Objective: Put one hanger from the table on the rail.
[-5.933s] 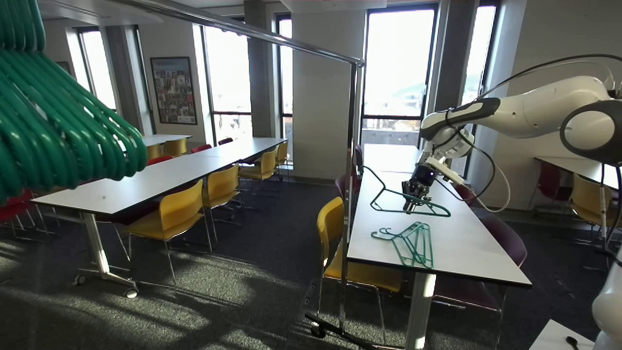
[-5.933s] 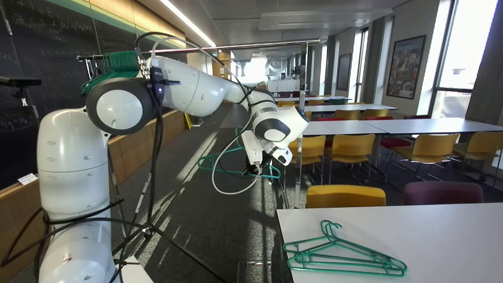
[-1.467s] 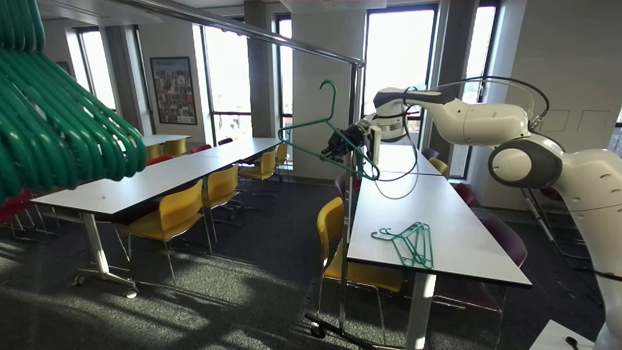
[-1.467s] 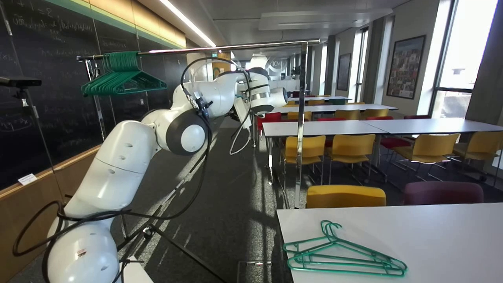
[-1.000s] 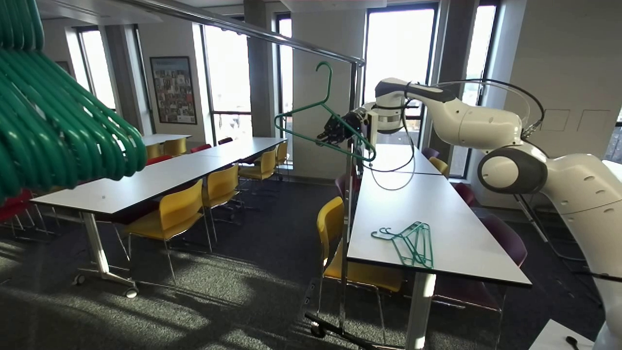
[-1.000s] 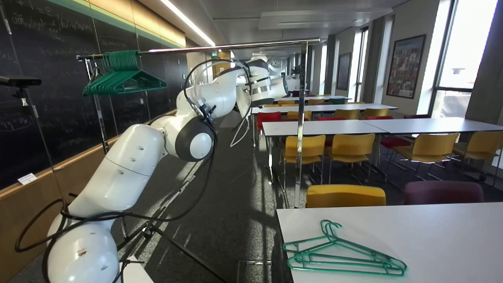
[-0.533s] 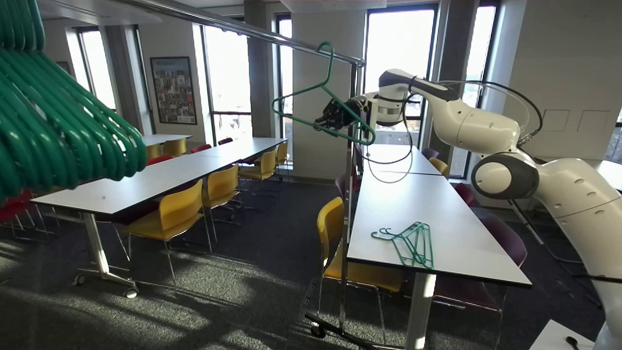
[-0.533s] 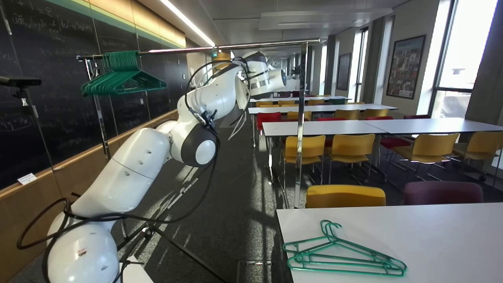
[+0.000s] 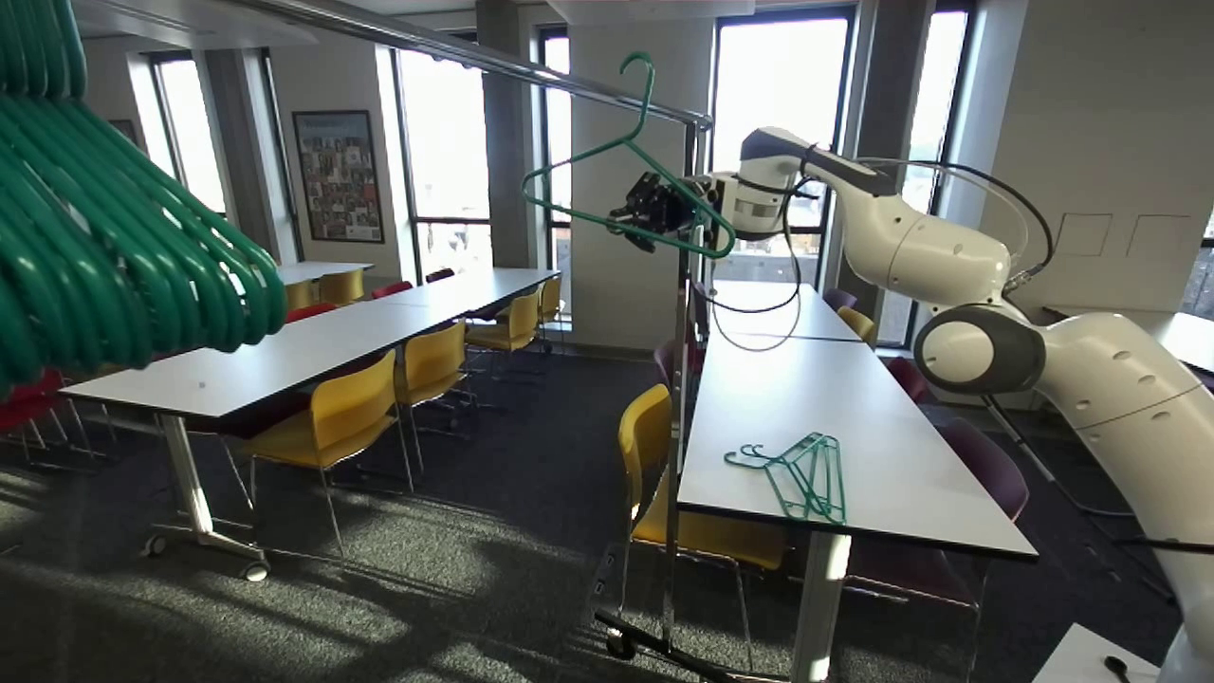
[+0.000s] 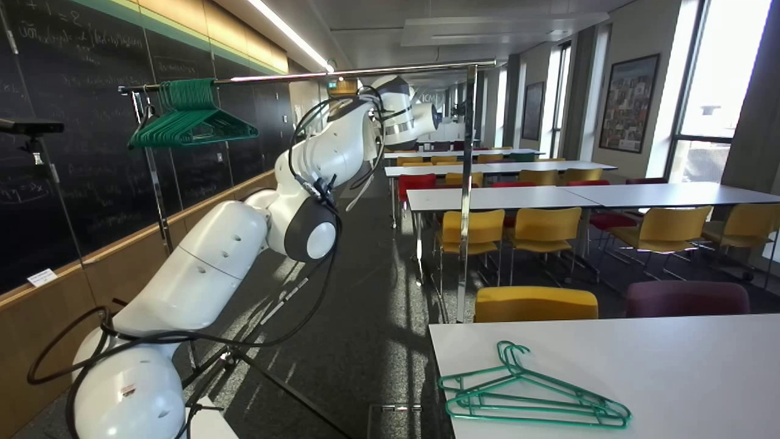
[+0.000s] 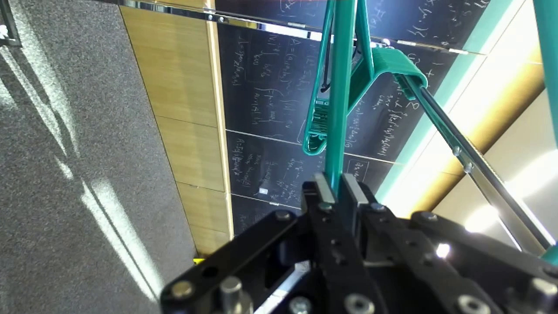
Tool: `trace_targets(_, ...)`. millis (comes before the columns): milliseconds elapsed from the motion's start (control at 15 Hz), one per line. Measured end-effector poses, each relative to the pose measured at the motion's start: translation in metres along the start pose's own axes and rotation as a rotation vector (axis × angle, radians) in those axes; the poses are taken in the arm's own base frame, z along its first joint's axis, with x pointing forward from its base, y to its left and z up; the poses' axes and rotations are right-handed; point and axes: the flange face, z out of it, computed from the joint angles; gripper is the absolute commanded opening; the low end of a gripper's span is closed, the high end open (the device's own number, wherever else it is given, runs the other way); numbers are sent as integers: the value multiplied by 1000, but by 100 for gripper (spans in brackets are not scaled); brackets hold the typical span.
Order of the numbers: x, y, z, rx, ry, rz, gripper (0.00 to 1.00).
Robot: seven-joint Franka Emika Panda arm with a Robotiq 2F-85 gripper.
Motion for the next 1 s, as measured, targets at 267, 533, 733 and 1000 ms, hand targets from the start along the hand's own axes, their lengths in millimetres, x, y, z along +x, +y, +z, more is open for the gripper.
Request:
trace_targets(267,-3,-8,11,-2,-34,32,3)
trace_targets(533,-6,-14,7,6,-41,131,3)
trace_targets(733,-5,-15,-7,42,-16,210,3)
trace_targets(1000,-2,-14,-25,59,25,265,3)
